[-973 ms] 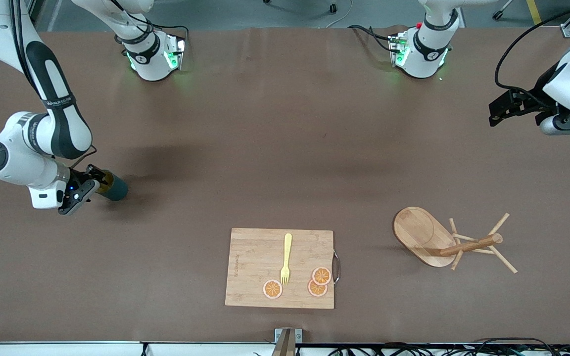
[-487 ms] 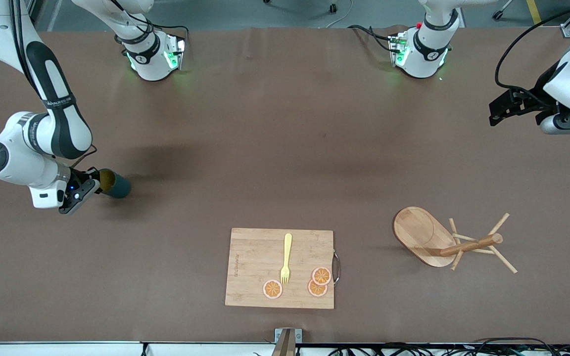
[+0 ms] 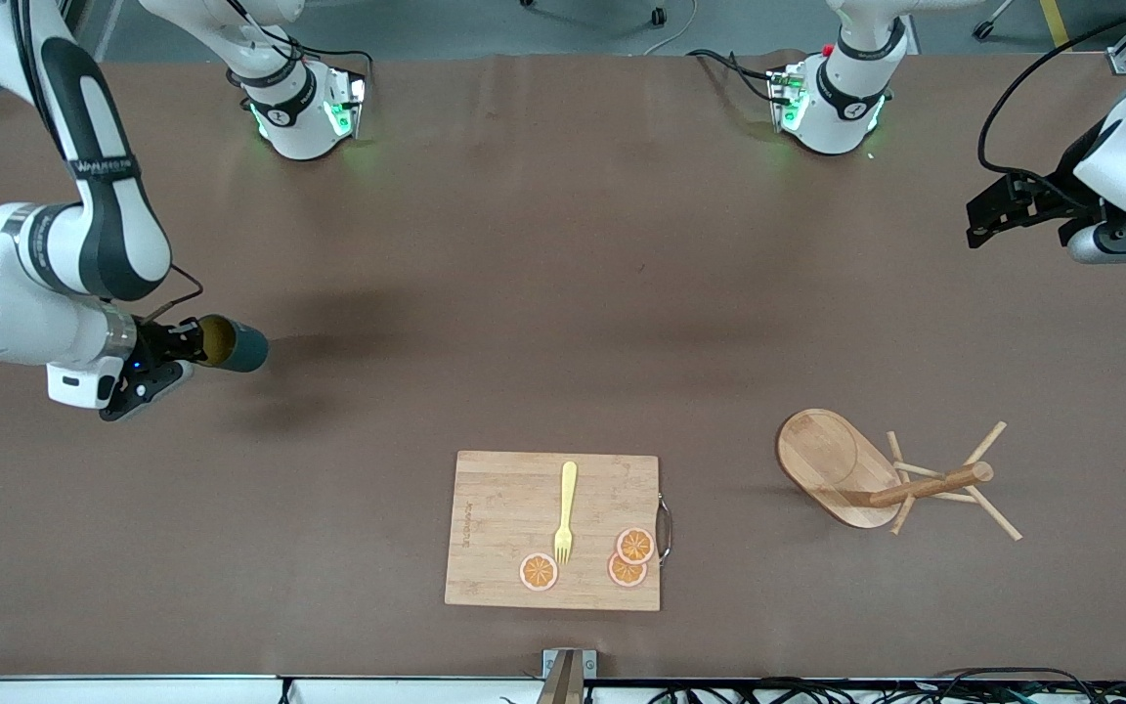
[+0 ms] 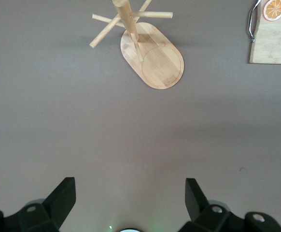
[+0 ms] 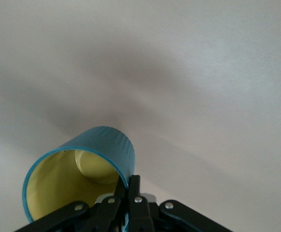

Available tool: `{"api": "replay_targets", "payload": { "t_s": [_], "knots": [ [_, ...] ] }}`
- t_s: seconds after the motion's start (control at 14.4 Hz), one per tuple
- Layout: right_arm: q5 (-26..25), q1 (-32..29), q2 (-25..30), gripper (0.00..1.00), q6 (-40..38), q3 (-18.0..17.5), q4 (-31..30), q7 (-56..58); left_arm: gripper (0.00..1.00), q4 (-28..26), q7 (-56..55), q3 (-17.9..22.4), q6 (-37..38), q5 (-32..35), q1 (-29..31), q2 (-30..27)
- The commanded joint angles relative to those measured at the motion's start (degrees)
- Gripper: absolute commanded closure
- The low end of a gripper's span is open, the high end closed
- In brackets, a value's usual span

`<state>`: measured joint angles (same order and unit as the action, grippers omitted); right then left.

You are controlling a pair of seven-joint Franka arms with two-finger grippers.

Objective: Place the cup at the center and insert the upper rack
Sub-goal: 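Carry the teal mug with the right gripper toward the table center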

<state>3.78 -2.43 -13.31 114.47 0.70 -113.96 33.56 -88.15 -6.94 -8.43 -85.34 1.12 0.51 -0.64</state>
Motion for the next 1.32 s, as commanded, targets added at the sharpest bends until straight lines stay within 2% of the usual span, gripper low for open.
{"api": "replay_targets", "payload": {
  "t_s": [0.0,0.35,0.63,0.9,1.11,1.25],
  "knots": [
    [2.90,6.18,5.04,1.00,-3.02,0.09,-1.53,-13.29,0.00,-0.27,-0.18,-0.44,-0.53,0.11,0.45,-0.77],
    [4.48,22.61,6.10,1.00,-2.16,0.09,0.14,-46.33,0.00,-0.18,-0.18,-0.36,-0.88,0.11,0.54,-0.86],
    [4.40,33.96,3.91,1.00,-0.31,0.18,5.31,-66.92,0.00,-0.18,-0.18,-0.27,-2.28,0.20,0.54,0.02],
    [4.13,42.31,0.13,1.00,4.25,0.26,6.82,-78.45,0.00,-0.36,-0.18,-0.09,-2.46,0.46,0.63,0.29],
    [3.87,45.83,-3.20,1.00,7.69,0.27,7.70,-83.11,0.00,-0.45,-0.26,0.35,-2.55,0.46,0.72,0.46],
    [3.61,47.68,-6.71,1.00,7.61,0.27,11.11,-86.54,0.00,-0.45,-0.18,0.26,-2.55,0.55,1.51,0.46]
  ]
}}
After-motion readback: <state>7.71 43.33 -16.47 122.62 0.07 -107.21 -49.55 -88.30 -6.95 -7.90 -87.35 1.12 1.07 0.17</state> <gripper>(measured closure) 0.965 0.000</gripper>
